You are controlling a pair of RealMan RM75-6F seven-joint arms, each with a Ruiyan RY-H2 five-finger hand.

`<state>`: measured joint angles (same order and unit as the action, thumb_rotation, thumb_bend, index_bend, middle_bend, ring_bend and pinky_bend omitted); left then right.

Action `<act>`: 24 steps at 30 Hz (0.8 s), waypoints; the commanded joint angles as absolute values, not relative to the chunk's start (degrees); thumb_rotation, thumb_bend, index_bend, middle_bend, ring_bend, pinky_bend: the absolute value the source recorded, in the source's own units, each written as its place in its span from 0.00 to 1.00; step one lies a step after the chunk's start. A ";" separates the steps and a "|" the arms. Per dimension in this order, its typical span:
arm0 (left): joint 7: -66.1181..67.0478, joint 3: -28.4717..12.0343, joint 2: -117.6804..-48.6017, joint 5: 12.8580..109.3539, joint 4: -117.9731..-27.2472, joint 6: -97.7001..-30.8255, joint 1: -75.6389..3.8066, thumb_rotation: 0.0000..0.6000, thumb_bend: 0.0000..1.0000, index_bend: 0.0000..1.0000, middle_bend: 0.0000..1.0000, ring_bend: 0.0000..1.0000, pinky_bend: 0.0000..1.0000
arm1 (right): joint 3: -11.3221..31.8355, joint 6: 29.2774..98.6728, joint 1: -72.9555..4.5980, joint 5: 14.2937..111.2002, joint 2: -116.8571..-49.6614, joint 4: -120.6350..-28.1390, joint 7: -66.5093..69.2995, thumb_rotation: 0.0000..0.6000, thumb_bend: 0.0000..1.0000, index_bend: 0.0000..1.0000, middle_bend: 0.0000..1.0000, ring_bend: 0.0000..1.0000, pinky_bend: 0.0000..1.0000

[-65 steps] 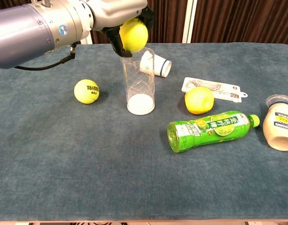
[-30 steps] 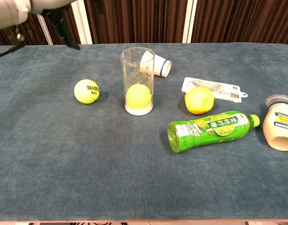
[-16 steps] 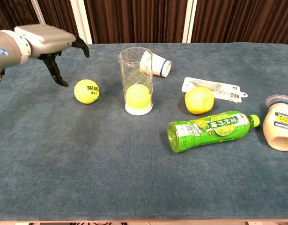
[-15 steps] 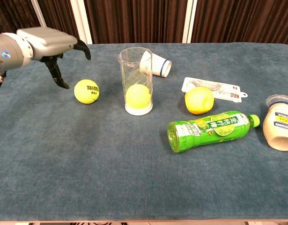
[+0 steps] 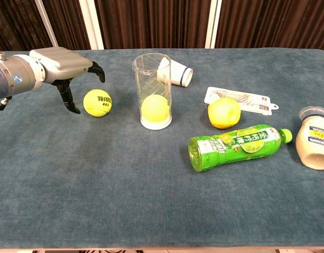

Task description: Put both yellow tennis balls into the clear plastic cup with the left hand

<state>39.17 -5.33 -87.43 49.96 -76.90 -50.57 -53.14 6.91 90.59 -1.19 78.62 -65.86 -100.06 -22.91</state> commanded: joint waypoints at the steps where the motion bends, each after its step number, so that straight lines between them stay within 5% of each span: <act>1: 38.32 -4.84 -88.25 51.39 -75.74 -50.38 -53.06 1.00 0.08 0.26 0.18 0.13 0.40 | 6.82 90.44 -1.23 78.60 -65.93 -100.02 -22.99 1.00 0.34 0.03 0.08 0.12 0.07; 14: 34.66 -4.23 -92.88 56.01 -69.44 -49.05 -52.69 1.00 0.11 0.27 0.19 0.16 0.43 | 6.97 90.50 -1.17 78.36 -65.75 -100.05 -22.71 1.00 0.34 0.03 0.08 0.12 0.07; 24: 32.51 -3.66 -95.33 60.28 -65.69 -49.55 -51.79 1.00 0.29 0.40 0.41 0.37 0.61 | 6.93 90.75 -1.05 78.68 -65.52 -100.18 -22.29 1.00 0.34 0.03 0.08 0.12 0.07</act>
